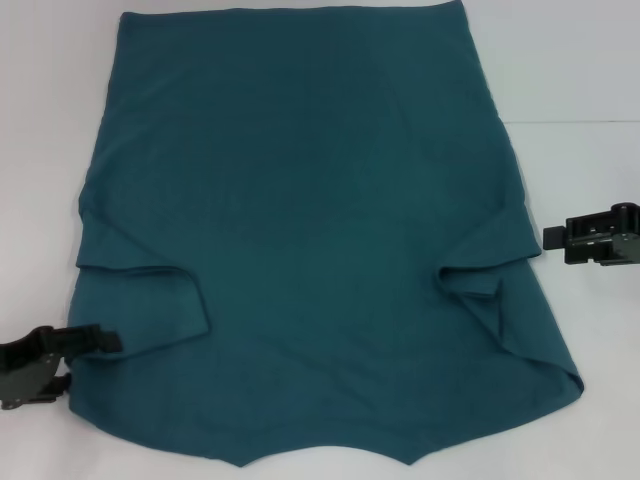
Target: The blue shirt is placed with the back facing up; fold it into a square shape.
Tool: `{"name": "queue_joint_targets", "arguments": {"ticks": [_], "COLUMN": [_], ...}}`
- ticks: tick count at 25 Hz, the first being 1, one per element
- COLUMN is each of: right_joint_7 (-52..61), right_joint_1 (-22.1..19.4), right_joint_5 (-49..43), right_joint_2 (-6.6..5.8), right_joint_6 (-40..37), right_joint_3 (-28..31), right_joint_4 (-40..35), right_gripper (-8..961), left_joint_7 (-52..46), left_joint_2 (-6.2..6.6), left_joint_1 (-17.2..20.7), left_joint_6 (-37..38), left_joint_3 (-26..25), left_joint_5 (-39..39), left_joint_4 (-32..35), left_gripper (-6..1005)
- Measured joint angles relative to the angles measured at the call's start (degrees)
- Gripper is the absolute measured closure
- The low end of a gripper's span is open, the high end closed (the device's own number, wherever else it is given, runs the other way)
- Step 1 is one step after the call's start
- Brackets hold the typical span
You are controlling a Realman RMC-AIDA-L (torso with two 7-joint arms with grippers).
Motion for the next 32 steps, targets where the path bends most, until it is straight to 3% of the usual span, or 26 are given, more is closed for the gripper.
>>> {"name": "queue_joint_targets", "arguments": {"ticks": [9, 17, 22, 28, 32], "right_joint_7": [-0.31, -0.38, -1.27, -1.48, -1.23], "right_joint_1": [-0.05, -0.54, -1.05, -3.24, -4.96], "right_joint_5": [0.00, -0.08, -0.42, -2.34, -6.05], "right_joint_2": [-0.10, -0.56, -1.10, -2.77, -3.05], "right_joint_6": [-0.32, -0.89, -2.80, -7.40, -9.44], "right_joint_3": [0.31, 0.18, -0.13, -0.62, -0.34], "right_joint_4": [0.01, -0.04, -0.04, -1.36, -3.03], "right_gripper": [406, 408, 409, 410, 411], "left_joint_7": [-0.01, 0.37, 1.14, 2.13, 2.23], "left_joint_2": [0.27, 0.33, 0.38, 0.60, 0.68], "left_joint_1": [-0.68, -0.77, -0.94, -1.63, -2.10], "left_joint_6": [0.18, 0.36, 0.93, 1.99, 1.83], "left_joint_3": [0.70, 0.72, 0.67, 0.35, 0.28], "left_joint_5": [0.30, 0.30, -0.12, -0.43, -0.46], "left_joint_4": [-0.05, -0.16, -0.10, 0.07, 0.07], "left_gripper": [196, 613, 732, 874, 945]}}
